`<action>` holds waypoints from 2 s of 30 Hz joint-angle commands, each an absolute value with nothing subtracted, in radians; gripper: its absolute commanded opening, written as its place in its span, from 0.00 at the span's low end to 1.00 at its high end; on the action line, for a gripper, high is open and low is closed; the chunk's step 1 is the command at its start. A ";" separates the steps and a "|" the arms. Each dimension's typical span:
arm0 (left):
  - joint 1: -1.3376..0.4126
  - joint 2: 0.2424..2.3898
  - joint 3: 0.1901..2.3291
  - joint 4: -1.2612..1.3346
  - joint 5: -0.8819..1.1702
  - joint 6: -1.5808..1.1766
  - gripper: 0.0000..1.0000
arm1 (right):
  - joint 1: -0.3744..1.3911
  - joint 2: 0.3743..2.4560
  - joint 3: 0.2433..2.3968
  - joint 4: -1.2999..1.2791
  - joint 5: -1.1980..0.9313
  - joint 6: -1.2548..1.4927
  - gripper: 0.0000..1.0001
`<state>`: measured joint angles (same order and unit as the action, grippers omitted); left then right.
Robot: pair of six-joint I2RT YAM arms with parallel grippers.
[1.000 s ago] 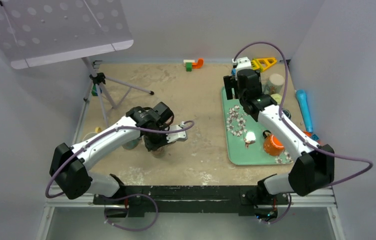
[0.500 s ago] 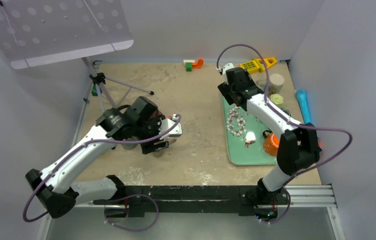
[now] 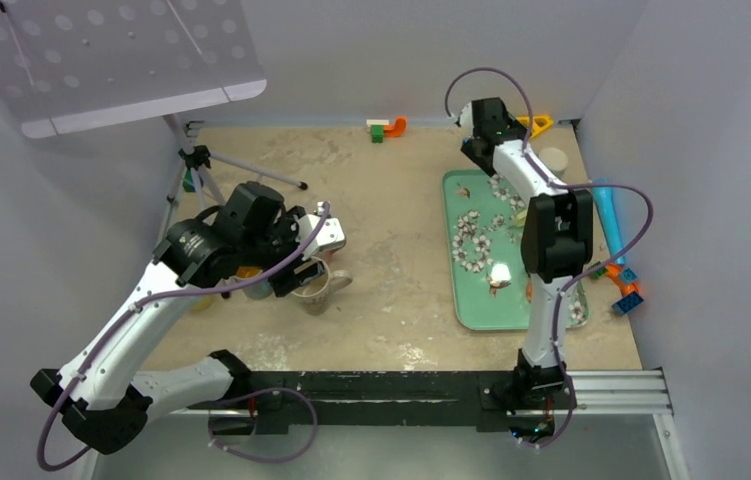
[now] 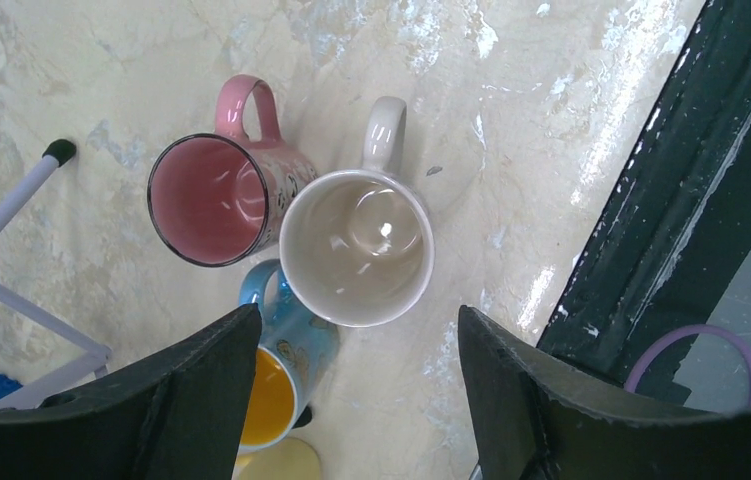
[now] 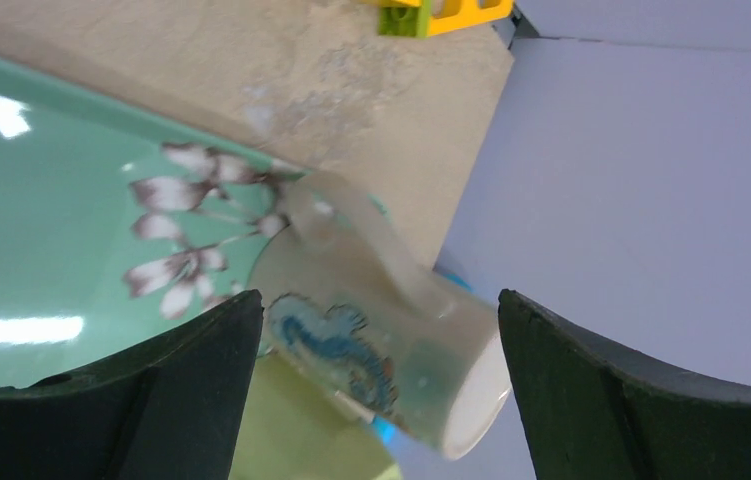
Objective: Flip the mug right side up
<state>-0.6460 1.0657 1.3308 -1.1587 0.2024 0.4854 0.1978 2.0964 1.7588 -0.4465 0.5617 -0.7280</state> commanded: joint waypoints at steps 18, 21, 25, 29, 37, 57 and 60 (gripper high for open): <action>-0.638 1.097 1.390 -1.140 0.180 0.469 0.76 | 0.100 2.231 1.673 -0.037 0.689 -1.141 0.63; -0.638 1.097 1.388 -1.144 0.181 0.473 0.76 | 0.092 2.259 1.650 0.058 0.723 -1.200 0.60; -0.638 1.099 1.384 -1.141 0.182 0.476 0.76 | 0.090 2.289 1.634 0.172 0.744 -1.267 0.59; -0.639 1.106 1.384 -1.137 0.182 0.475 0.76 | 0.088 2.326 1.658 0.187 0.726 -1.289 0.43; -0.637 1.132 1.406 -1.145 0.186 0.476 0.76 | 0.087 2.306 1.645 0.212 0.781 -1.339 0.00; -0.619 1.102 1.459 -1.174 0.241 0.466 0.82 | 0.156 1.865 1.485 0.439 0.711 -1.098 0.00; -0.592 1.088 1.485 -1.179 0.301 0.456 0.86 | 0.200 1.828 1.499 0.436 0.723 -1.035 0.00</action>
<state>-0.6247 1.1255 1.4193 -1.1732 0.2153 0.4808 0.1513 1.9263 1.4651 0.3176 0.7136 -1.1267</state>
